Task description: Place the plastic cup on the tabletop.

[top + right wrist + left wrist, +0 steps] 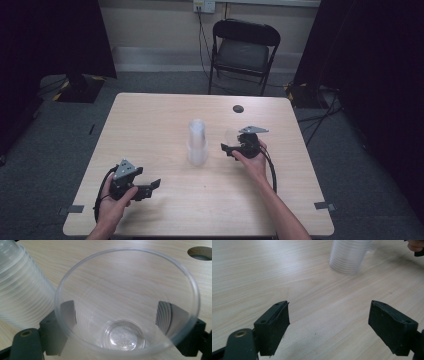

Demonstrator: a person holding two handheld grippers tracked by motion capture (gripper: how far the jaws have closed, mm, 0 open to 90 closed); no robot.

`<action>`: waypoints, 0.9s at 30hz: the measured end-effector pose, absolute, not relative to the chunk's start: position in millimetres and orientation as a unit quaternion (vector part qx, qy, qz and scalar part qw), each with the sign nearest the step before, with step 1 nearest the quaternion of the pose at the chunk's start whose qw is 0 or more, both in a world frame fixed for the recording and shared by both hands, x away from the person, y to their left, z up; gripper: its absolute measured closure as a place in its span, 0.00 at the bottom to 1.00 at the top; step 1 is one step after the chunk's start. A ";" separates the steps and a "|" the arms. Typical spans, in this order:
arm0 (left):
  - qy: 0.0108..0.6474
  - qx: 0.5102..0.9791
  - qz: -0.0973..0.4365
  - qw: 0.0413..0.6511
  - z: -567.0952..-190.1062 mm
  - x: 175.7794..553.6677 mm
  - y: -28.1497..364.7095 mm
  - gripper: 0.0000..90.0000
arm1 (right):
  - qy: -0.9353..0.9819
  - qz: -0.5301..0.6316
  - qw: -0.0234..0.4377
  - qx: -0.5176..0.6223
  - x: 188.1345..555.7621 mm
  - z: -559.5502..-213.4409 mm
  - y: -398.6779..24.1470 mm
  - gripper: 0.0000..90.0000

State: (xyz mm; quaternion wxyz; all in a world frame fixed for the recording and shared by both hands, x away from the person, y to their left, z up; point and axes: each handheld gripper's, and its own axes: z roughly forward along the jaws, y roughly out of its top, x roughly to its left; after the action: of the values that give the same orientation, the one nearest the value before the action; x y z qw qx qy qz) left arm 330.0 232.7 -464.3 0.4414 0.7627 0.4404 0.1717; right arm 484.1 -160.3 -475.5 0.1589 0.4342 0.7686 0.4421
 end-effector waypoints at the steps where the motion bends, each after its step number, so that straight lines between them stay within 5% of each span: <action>1: 0.441 0.763 0.172 0.441 -464.3 330.0 232.8 0.19 | 0.766 0.444 0.159 0.436 483.6 -474.9 -161.3 0.17; 27: 0.450 0.755 0.179 0.442 -461.7 332.1 239.6 0.18 | 0.762 0.457 0.150 0.434 456.9 -459.8 -185.1 0.16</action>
State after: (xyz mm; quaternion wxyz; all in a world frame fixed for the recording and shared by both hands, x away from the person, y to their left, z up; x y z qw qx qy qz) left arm 332.1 239.6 -461.7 0.4421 0.7547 0.4503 0.1794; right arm 456.9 -185.1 -459.8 0.1500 0.4335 0.7619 0.4572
